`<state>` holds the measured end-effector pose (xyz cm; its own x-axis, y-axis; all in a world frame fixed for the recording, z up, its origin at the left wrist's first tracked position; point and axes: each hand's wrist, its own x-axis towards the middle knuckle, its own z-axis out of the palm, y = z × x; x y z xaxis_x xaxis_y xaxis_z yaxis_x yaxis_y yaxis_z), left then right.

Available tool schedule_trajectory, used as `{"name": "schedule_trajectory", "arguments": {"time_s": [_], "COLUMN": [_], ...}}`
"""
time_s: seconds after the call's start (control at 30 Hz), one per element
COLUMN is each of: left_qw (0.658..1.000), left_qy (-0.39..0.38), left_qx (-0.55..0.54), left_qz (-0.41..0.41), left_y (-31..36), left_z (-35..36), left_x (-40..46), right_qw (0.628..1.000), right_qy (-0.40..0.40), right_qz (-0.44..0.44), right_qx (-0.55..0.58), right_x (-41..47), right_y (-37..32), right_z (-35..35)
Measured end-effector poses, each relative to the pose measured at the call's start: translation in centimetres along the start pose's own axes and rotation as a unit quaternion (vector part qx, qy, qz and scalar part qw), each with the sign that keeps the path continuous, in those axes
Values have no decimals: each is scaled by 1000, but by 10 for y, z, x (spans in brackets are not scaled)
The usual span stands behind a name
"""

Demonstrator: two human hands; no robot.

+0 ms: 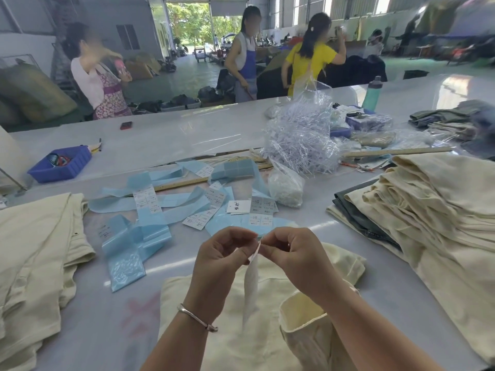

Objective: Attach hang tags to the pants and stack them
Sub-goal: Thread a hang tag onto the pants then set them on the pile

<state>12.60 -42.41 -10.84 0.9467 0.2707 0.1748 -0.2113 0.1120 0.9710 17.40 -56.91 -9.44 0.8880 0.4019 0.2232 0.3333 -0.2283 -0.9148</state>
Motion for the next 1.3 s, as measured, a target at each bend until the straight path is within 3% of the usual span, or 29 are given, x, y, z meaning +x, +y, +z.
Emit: {"name": "schedule_trajectory", "arguments": {"time_s": [0.07, 0.13, 0.23, 0.3, 0.37, 0.43, 0.53, 0.63, 0.73, 0.87, 0.93, 1.03, 1.13, 1.3], "left_qw": [1000, 992, 948, 941, 942, 946, 954, 965, 969, 917, 911, 926, 928, 922], "left_qy": [7, 28, 60, 51, 34, 13, -8, -30, -49, -137, -159, -146, -157, -82], "left_qx": [22, 117, 282, 295, 289, 274, 254, 224, 235, 346, 313, 195, 185, 336], "left_qz": [5, 40, 132, 159, 169, 171, 160, 135, 59, -144, -217, -287, -284, -174], "left_y": [0, 1, 8, 13, 16, 19, 18, 6, -23, -74, -92, -102, -107, -121], "left_z": [-1, -3, -5, -8, -10, -11, -12, -13, -12, -3, 10, 35, 60, 98], "left_x": [0, 0, -1, -1, -2, -4, -8, -11, -11, -15, -22, -25, -20, 3], "right_qw": [1000, 997, 984, 985, 994, 996, 988, 983, 981, 948, 924, 903, 897, 909], "right_qy": [5, 48, 132, 144, 105, 55, 65, 104, 164, 315, 379, 415, 403, 339], "right_qz": [8, 18, -3, -21, -20, 5, 47, 65, 55, 38, 14, -26, -43, -51], "right_qx": [-7, -55, -119, -89, -26, 70, 135, 136, 87, 6, -34, -104, -179, -236], "right_x": [-3, -7, -13, -16, -19, -23, -31, -38, -46, -54, -53, -46, -35, -19], "right_y": [-1, -2, -4, -6, -12, -16, -15, -6, 1, 12, 15, 18, 28, 67], "right_z": [2, 6, 9, 11, 16, 24, 30, 24, 8, -35, -63, -103, -128, -145]}}
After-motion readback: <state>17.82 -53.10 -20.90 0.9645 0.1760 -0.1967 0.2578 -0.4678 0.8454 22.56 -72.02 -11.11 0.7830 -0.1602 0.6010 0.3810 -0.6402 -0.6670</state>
